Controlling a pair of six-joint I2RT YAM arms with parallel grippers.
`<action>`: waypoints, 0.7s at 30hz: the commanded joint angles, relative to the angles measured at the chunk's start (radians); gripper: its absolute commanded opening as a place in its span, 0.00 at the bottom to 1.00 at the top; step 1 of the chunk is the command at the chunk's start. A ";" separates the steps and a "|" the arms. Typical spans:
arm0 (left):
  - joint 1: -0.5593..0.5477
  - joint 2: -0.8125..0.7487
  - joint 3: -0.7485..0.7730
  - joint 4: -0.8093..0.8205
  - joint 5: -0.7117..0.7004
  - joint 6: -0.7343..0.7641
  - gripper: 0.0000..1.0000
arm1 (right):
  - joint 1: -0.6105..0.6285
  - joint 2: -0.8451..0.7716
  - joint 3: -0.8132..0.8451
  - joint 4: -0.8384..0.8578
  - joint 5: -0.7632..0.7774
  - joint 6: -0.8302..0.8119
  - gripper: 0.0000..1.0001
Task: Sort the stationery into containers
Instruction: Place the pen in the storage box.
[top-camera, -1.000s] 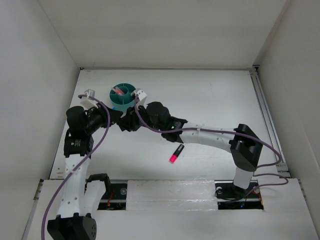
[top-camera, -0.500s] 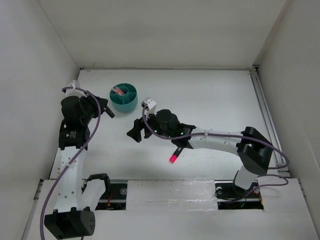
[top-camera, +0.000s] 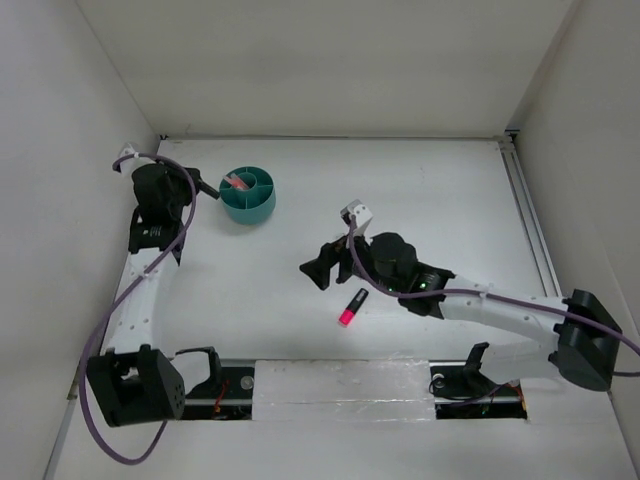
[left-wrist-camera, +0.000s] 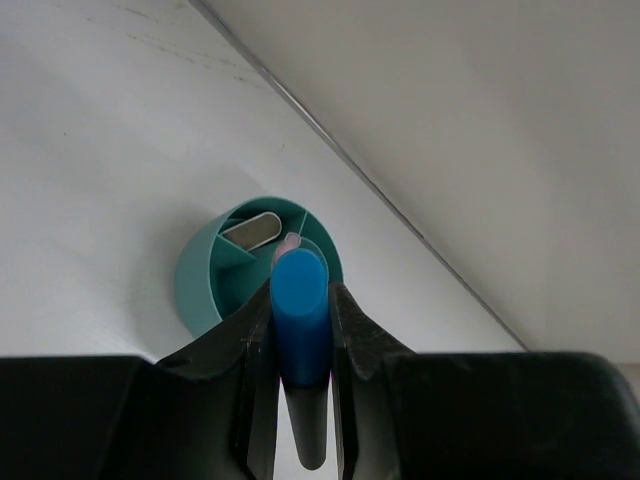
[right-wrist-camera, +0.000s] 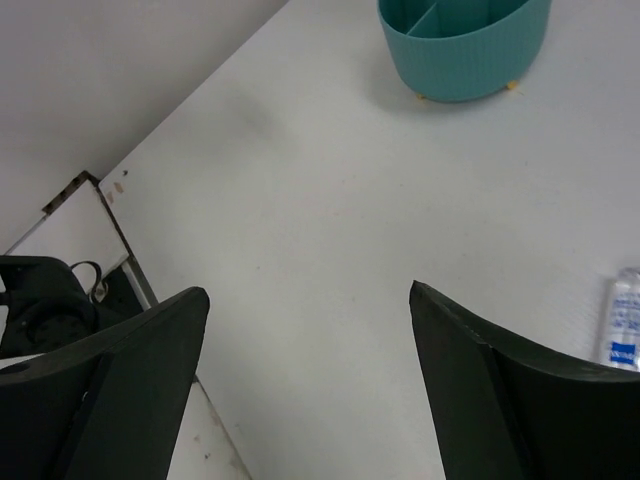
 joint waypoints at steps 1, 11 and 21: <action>0.006 0.043 -0.037 0.213 -0.045 -0.065 0.00 | 0.003 -0.094 -0.050 -0.004 0.063 -0.002 0.88; 0.006 0.175 -0.115 0.416 -0.027 -0.109 0.00 | 0.003 -0.259 -0.142 -0.084 0.072 0.007 0.90; 0.006 0.281 -0.195 0.572 -0.009 -0.111 0.00 | 0.003 -0.272 -0.142 -0.093 0.081 0.007 0.91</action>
